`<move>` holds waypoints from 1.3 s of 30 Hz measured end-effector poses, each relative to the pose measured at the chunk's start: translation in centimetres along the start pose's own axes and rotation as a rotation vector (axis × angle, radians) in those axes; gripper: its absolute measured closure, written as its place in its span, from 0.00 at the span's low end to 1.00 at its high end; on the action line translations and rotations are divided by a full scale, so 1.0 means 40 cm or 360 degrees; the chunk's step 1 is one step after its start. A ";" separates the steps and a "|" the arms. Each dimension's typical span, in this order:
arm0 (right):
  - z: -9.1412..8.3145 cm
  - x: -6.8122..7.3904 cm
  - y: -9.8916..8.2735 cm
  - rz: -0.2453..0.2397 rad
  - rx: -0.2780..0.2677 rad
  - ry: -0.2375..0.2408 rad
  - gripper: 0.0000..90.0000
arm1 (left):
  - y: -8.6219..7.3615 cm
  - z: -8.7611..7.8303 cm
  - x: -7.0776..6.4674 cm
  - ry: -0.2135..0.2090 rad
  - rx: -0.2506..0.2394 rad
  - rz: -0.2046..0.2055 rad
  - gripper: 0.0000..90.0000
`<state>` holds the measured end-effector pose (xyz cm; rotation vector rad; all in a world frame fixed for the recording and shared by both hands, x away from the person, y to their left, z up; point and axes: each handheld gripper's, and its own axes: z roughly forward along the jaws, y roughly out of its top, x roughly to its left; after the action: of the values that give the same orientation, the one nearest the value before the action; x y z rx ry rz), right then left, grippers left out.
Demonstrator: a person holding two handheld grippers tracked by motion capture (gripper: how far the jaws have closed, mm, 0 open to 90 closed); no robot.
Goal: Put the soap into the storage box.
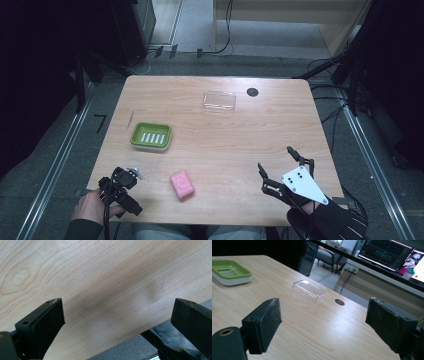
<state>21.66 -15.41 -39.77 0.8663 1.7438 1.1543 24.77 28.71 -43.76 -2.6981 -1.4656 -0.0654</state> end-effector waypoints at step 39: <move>0.000 0.002 0.000 -0.0023 0.0004 0.0018 0.15 | 0.061 -0.052 -0.063 -0.0048 -0.0060 0.0161 0.00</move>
<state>21.62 -15.33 -39.81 0.8489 1.7586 1.1496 25.43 25.09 -41.95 -2.8101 -1.3463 -0.0477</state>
